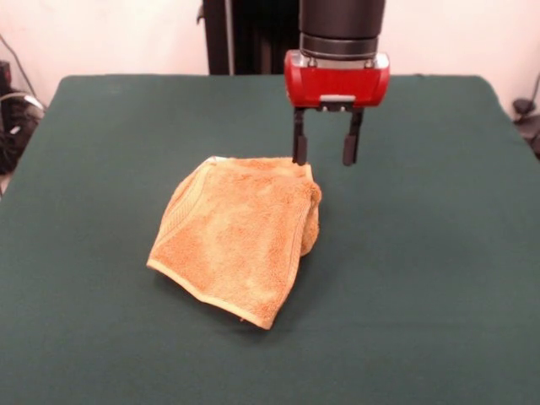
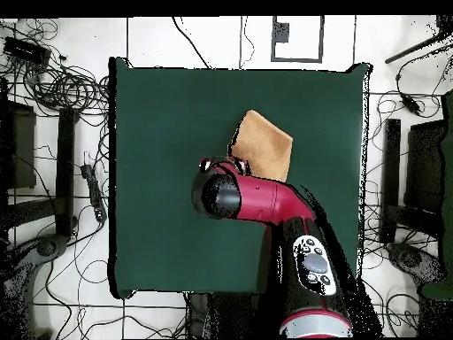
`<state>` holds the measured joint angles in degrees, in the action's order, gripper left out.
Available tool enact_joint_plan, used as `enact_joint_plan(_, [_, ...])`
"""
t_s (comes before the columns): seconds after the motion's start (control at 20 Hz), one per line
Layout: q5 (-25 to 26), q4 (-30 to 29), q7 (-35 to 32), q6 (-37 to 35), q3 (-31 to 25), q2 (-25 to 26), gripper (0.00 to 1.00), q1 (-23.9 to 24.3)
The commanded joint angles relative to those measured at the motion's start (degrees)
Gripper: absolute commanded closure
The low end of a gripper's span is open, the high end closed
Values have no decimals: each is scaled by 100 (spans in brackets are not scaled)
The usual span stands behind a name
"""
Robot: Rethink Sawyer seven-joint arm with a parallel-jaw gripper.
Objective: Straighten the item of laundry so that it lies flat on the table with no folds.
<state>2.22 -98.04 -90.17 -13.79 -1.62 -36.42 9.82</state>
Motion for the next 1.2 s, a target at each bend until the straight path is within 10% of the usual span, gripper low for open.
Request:
enact_joint_plan(0.05, [370, -160, -569, 111, -106, 133, 0, -63])
enact_joint_plan(1.2, [773, 20, -745, 394, 74, 574, 0, -155])
